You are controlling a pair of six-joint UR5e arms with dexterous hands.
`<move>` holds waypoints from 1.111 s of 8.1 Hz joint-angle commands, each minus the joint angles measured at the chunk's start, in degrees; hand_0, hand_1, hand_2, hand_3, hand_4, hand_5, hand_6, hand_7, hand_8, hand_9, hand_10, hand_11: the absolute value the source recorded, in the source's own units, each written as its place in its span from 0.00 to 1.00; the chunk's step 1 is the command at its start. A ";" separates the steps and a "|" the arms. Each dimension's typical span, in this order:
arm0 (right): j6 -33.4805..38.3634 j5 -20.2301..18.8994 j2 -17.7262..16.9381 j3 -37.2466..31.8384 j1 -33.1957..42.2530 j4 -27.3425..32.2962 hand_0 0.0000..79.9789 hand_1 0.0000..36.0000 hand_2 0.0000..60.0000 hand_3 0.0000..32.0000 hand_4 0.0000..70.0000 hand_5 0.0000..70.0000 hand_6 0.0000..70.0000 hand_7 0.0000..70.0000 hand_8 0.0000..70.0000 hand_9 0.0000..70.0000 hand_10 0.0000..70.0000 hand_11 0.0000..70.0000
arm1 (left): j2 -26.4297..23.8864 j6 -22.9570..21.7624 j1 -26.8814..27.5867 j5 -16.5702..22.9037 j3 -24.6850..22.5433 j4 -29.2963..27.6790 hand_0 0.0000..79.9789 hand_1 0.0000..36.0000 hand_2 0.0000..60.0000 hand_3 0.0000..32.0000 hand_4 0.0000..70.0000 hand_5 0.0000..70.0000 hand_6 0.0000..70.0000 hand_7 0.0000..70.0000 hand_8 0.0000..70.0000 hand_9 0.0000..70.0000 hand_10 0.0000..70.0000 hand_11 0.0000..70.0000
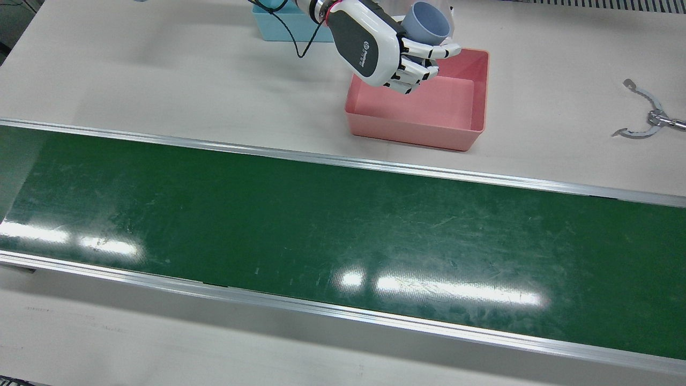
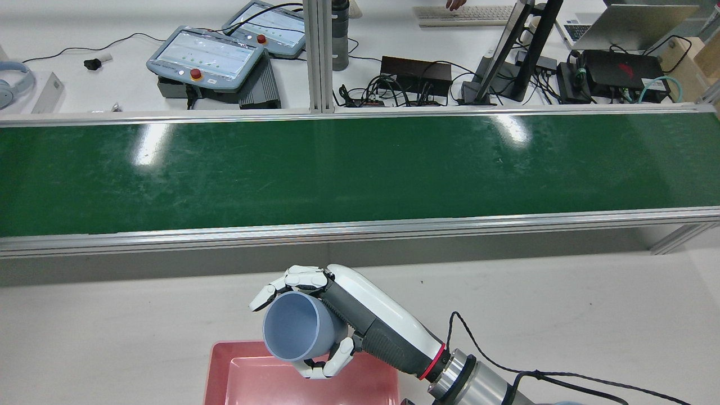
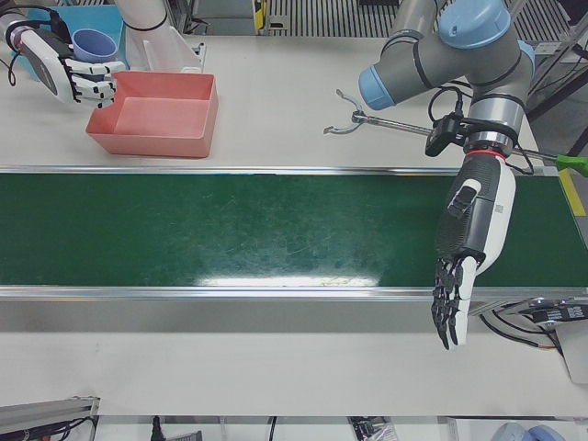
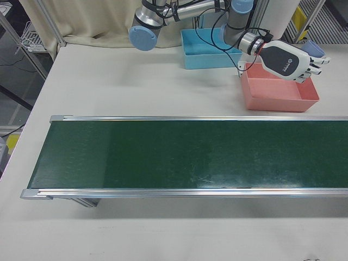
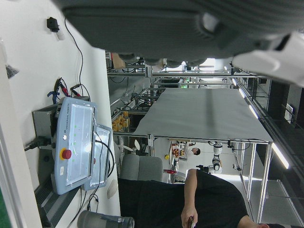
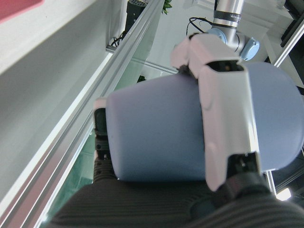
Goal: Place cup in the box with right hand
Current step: 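Lift the blue cup off the belt and carry it over the pink tray, then open the right hand to release the cup into the pink tray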
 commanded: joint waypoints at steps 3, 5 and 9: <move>0.02 -0.40 -3.75 -0.23 -1.08 0.01 0.93 1.00 1.00 0.00 0.00 0.21 0.13 0.25 0.20 0.31 0.14 0.27 | 0.04 -0.09 0.07 0.08 0.01 -0.01 0.00 0.00 0.00 0.00 0.00 0.00 0.00 0.00 0.00 0.00 0.00 0.00; 0.03 -0.49 -3.66 -0.23 -1.08 0.18 0.70 0.56 0.00 0.00 0.00 0.09 0.04 0.04 0.00 0.00 0.00 0.02 | -0.05 0.00 -0.01 -0.01 0.01 -0.01 0.00 0.00 0.00 0.00 0.00 0.00 0.00 0.00 0.00 0.00 0.00 0.00; 0.03 -1.10 -3.57 -0.05 -2.13 0.10 0.61 0.37 0.00 0.00 0.00 0.05 0.04 0.11 0.00 0.00 0.00 0.00 | -0.05 0.00 -0.01 0.08 0.01 -0.01 0.00 0.00 0.00 0.00 0.00 0.00 0.00 0.00 0.00 0.00 0.00 0.00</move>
